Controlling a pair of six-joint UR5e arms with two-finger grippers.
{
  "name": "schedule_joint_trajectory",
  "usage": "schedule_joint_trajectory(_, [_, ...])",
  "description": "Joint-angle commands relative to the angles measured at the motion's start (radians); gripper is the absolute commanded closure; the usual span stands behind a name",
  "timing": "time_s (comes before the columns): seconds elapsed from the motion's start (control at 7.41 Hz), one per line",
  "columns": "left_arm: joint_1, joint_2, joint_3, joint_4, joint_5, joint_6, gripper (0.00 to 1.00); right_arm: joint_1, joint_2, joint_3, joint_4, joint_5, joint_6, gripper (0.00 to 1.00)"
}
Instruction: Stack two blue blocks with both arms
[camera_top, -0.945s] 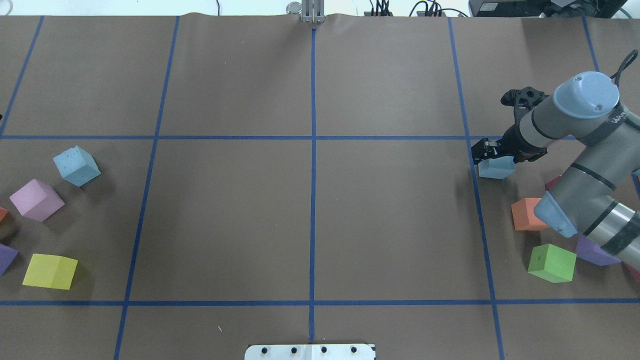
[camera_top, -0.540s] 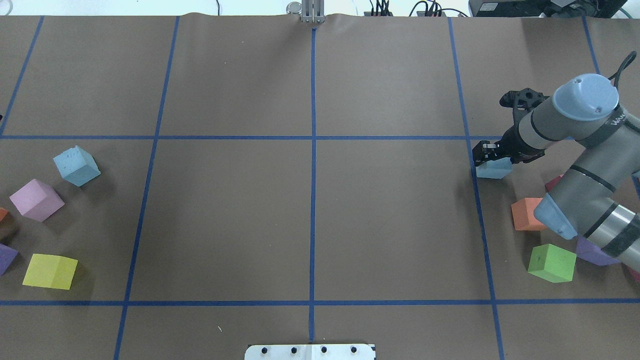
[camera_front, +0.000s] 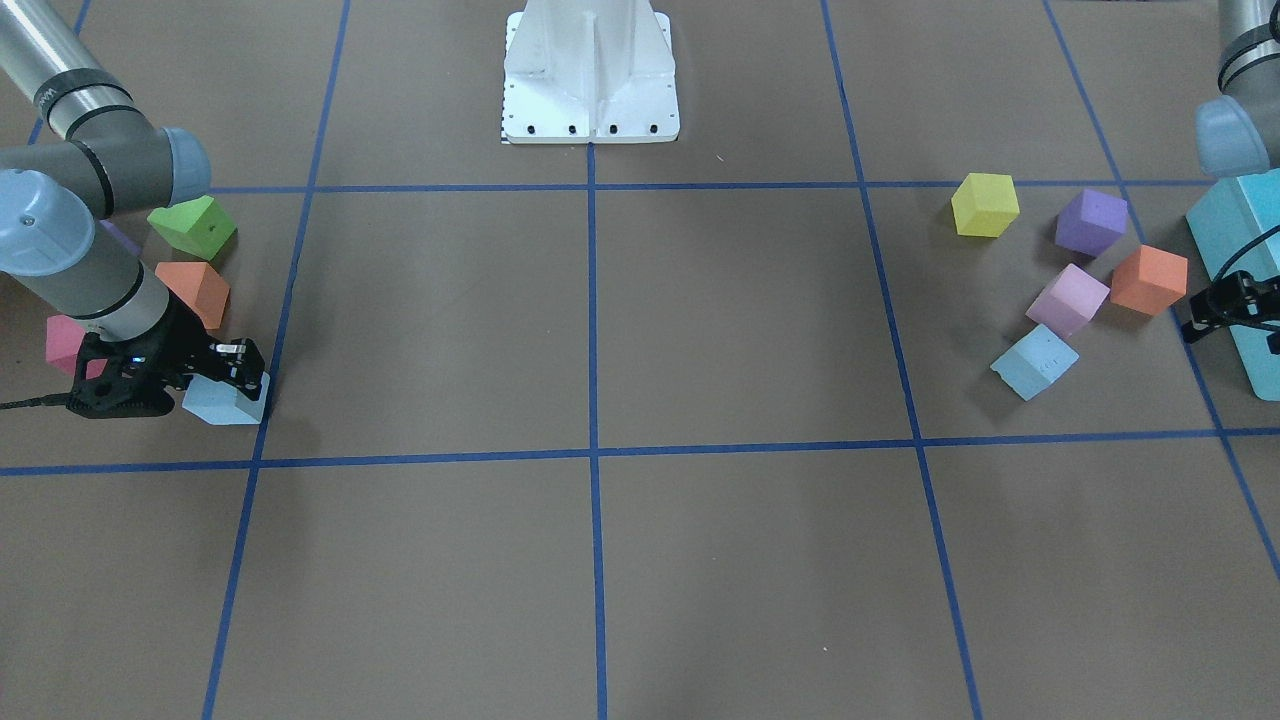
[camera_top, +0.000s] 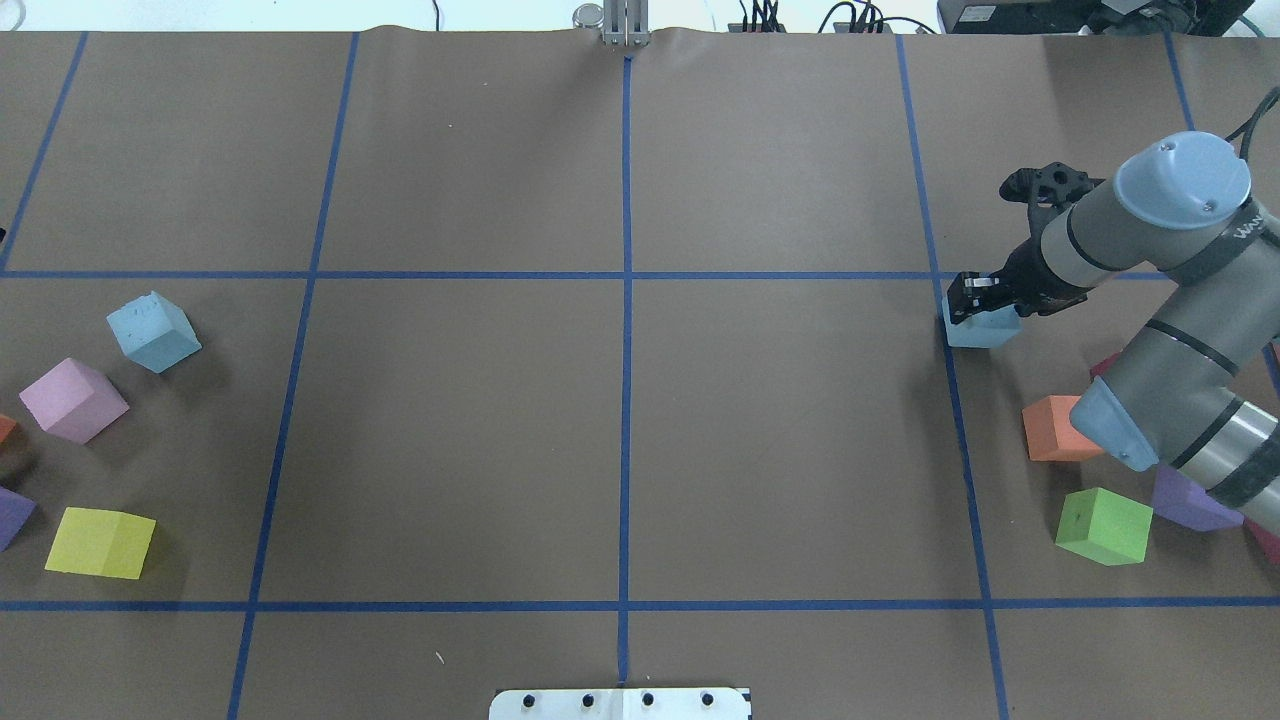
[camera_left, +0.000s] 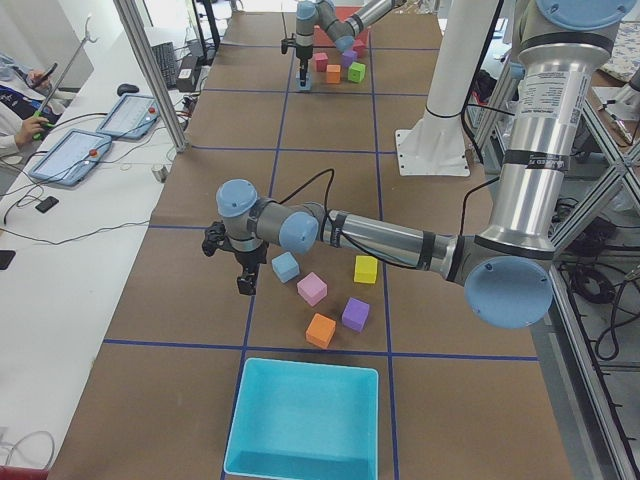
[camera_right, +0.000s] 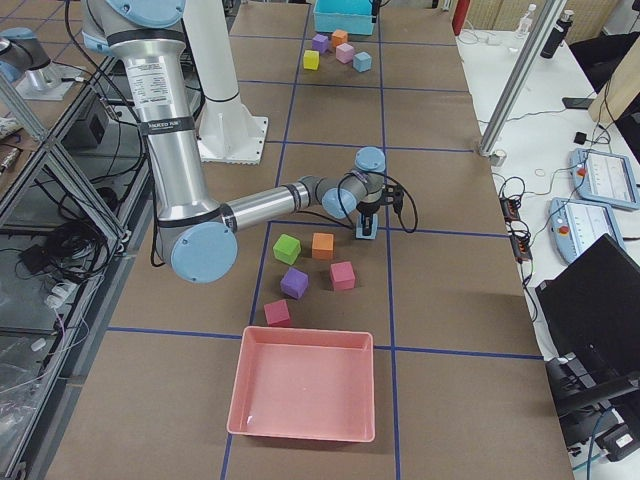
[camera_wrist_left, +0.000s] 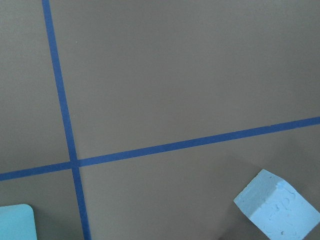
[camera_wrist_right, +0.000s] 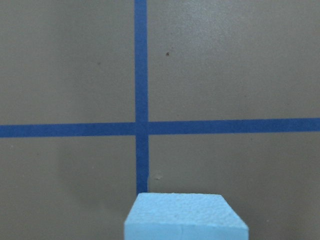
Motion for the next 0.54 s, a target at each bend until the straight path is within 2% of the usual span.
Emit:
schedule_joint_trajectory(0.0, [0.036, 0.000, -0.016, -0.073, 0.002, -0.178, 0.00, -0.009, 0.008, 0.094, -0.101, 0.000, -0.007, 0.43])
schedule_joint_trajectory(0.27, [0.074, -0.001, -0.017, -0.093, 0.022, -0.218, 0.00, -0.034, 0.115, 0.220, -0.352, -0.013, 0.002, 0.42])
schedule_joint_trajectory(0.4, [0.090, -0.001, -0.017, -0.113, 0.022, -0.288, 0.00, -0.052, 0.199, 0.231, -0.456, -0.032, 0.010, 0.42])
